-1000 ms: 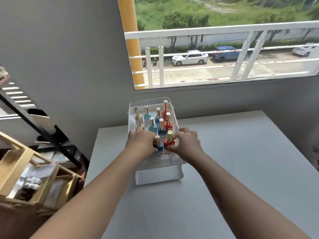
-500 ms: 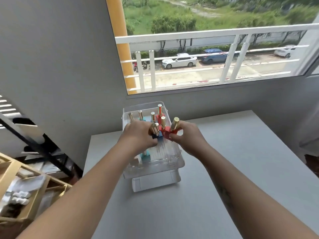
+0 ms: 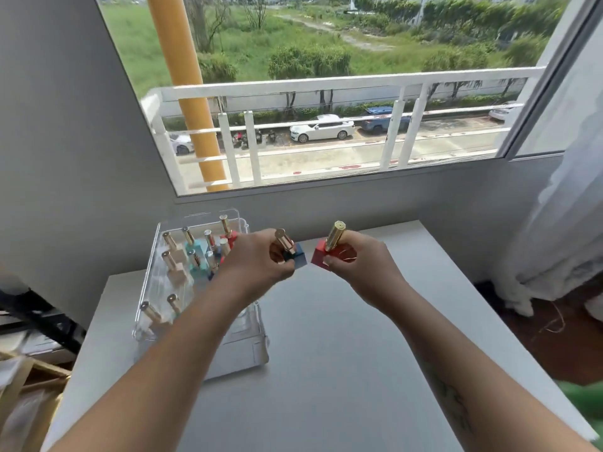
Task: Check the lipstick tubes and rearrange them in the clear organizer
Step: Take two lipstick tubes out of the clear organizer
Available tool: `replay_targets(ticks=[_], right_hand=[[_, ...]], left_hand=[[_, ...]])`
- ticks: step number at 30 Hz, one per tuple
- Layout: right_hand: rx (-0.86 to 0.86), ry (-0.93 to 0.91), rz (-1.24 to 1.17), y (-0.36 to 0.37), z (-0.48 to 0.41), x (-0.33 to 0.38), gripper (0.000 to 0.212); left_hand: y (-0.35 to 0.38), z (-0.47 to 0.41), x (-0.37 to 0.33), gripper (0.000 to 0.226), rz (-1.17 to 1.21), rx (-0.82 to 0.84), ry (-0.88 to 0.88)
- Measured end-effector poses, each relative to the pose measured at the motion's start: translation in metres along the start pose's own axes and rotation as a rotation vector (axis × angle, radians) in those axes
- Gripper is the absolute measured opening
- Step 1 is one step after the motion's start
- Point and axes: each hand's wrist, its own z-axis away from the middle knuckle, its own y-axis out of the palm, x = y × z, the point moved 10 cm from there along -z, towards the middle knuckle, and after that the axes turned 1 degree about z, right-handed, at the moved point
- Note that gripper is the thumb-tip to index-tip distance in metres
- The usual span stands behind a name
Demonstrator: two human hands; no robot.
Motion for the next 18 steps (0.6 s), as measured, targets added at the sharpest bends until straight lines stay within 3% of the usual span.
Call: replay_targets(ticks=[4, 10, 14, 18], right_hand=[[0.016, -0.009, 0.008, -0.04, 0.005, -0.03, 0.008], [0.019, 0.007, -0.002, -0.085, 0.016, -0.08, 0.024], [0.021, 0.125, -0.017, -0.094, 0.031, -0.137, 0.007], [0.006, 0.286, -0.051, -0.093, 0.059, -0.205, 0.018]], left_hand=[[0.036, -0.006, -0.032, 0.02, 0.022, 0.004, -0.004], [0.102, -0.006, -0.057, 0.011, 0.056, 0.022, -0.054], [0.151, 0.0, -0.057, 0.01, 0.08, 0.09, -0.094], [0.207, 0.009, -0.053, 0.011, 0.12, 0.186, -0.142]])
